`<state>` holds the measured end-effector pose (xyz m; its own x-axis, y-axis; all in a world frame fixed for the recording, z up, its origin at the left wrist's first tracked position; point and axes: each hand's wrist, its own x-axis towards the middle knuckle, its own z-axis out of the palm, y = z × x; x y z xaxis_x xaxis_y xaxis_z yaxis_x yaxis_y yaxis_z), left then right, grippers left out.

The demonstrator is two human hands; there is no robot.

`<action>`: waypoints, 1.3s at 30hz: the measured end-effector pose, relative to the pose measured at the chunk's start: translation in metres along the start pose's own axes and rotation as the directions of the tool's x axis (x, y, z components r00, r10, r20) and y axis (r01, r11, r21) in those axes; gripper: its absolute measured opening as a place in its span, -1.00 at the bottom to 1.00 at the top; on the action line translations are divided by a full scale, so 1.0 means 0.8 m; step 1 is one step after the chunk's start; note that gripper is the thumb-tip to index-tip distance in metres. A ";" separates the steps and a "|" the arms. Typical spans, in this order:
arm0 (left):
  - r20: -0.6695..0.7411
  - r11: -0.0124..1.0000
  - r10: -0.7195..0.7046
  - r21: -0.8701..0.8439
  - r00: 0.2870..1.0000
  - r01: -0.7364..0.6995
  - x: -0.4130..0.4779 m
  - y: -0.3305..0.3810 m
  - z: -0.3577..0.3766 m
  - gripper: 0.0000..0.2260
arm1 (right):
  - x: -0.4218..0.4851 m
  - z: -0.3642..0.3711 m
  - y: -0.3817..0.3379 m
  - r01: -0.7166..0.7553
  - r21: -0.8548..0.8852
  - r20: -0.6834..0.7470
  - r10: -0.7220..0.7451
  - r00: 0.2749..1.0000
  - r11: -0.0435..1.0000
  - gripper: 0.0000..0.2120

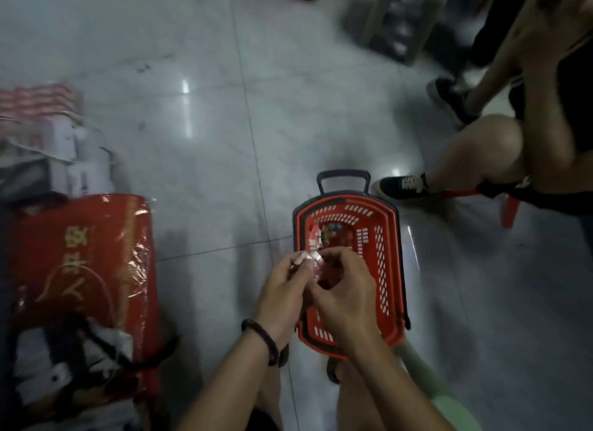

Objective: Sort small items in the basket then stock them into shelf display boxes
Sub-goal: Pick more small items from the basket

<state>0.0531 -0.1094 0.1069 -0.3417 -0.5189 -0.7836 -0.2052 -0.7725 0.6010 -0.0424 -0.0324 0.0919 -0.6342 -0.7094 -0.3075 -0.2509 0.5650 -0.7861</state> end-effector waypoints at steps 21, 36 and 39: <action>-0.487 0.751 0.482 -0.199 0.728 -0.630 -0.553 0.110 -0.182 -0.84 | -0.290 -0.086 -0.446 0.281 0.530 0.617 -0.591 0.519 0.800 -0.95; -0.795 0.508 0.400 -0.223 0.457 -0.832 -0.860 -0.053 -0.429 -0.85 | -0.650 0.104 -0.578 0.426 0.658 0.653 -0.752 0.087 0.621 -0.79; -0.825 0.484 0.450 -0.096 0.342 -0.870 -0.904 -0.083 -0.477 -0.88 | -0.706 0.141 -0.591 0.499 0.695 0.589 -0.808 0.016 0.517 -0.76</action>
<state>0.6637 0.1773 0.5737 0.5478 -0.8269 -0.1273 0.2857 0.0419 0.9574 0.5166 0.0534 0.5770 0.6234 -0.7161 0.3141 0.0622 -0.3550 -0.9328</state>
